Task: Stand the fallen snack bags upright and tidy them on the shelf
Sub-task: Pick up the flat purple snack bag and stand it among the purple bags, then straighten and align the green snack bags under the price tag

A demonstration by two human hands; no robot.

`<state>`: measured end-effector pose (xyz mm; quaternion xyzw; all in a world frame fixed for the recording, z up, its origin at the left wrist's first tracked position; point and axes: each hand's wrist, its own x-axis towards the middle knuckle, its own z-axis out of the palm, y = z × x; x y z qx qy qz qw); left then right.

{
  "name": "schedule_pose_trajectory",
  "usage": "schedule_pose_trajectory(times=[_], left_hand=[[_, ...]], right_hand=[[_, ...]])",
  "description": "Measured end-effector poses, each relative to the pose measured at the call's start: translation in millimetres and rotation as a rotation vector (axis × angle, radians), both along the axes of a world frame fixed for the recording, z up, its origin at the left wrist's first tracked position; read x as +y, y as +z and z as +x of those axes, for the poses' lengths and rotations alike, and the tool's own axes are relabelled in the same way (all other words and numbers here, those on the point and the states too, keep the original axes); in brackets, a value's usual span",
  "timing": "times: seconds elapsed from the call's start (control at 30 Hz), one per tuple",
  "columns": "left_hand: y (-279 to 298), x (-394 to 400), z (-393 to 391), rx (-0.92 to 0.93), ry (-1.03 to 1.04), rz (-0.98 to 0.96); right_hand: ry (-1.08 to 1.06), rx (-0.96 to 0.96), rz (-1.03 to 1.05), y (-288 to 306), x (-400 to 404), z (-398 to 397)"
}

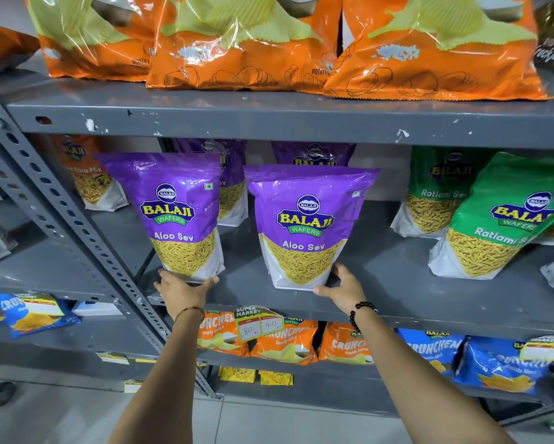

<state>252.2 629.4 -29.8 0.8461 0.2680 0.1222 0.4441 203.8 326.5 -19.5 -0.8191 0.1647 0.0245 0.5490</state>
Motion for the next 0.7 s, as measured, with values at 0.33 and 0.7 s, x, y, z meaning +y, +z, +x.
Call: schedule_pose_trajectory(times=[0.33,0.7], left_hand=[[-13.1,-36.3,-49.9,0.011,-0.071,0.108],[-15.5,-194.9,-111.5,-0.009,-0.581,0.426]], right_hand=[[0.016,0.006,-0.368,-12.4,-12.8,-43.5],[-0.374,-0.064,-0.332,-4.0,-120.2,-108.8]])
